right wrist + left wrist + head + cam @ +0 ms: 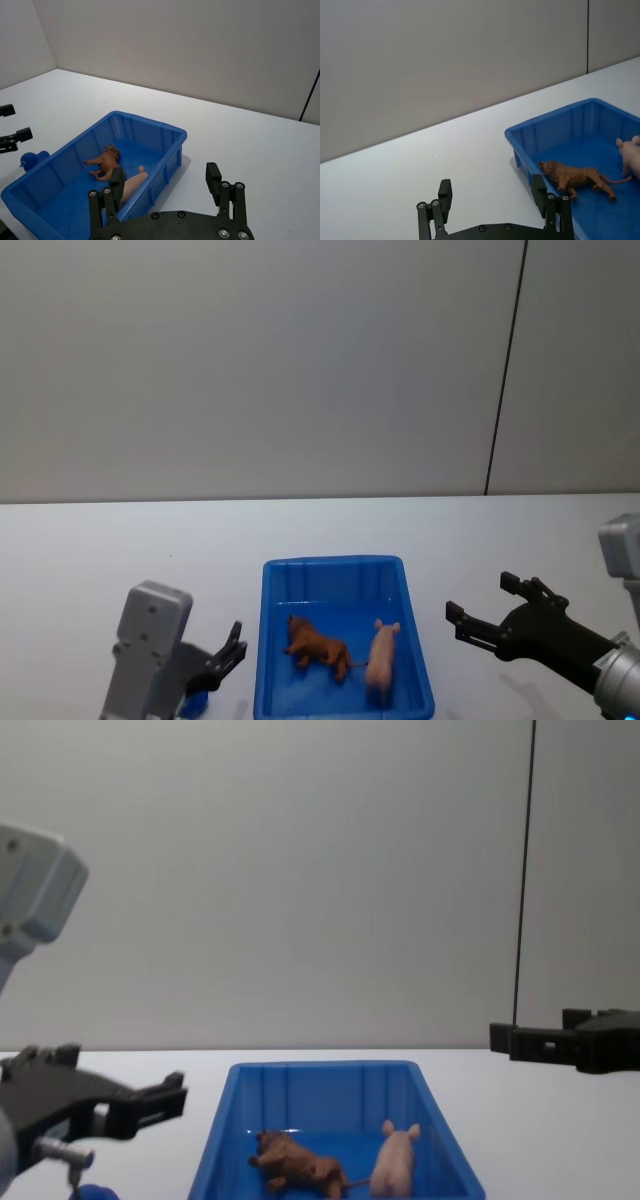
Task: Pick up the two dolls from the table and place them into the box.
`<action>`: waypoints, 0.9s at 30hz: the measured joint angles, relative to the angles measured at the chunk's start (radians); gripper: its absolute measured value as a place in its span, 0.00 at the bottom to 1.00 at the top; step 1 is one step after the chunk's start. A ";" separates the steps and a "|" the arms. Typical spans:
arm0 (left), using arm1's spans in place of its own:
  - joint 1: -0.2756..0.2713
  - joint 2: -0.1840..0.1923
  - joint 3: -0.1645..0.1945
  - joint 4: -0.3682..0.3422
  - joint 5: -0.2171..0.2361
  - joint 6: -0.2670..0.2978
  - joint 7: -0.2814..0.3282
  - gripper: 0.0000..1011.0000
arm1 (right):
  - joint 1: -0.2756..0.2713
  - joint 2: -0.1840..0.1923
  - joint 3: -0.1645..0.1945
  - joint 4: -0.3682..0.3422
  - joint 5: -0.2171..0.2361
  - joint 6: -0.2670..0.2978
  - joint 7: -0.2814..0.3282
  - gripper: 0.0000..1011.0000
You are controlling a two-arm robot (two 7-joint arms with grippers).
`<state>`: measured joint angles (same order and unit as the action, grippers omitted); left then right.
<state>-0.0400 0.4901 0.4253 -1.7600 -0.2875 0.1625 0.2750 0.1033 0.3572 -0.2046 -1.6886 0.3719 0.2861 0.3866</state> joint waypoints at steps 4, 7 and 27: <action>0.030 0.009 -0.003 0.000 -0.032 -0.001 0.027 0.99 | -0.001 0.001 0.000 0.000 0.000 -0.001 0.000 0.99; 0.048 0.013 -0.004 0.007 -0.053 -0.008 0.037 0.99 | -0.002 0.001 0.001 -0.001 0.001 -0.002 0.000 0.99; 0.068 -0.004 -0.018 0.113 -0.111 -0.080 -0.017 0.99 | -0.004 0.003 0.002 -0.002 0.002 -0.003 0.000 0.99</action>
<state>0.0281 0.4863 0.4076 -1.6470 -0.3988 0.0823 0.2581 0.0997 0.3604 -0.2031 -1.6906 0.3736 0.2827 0.3863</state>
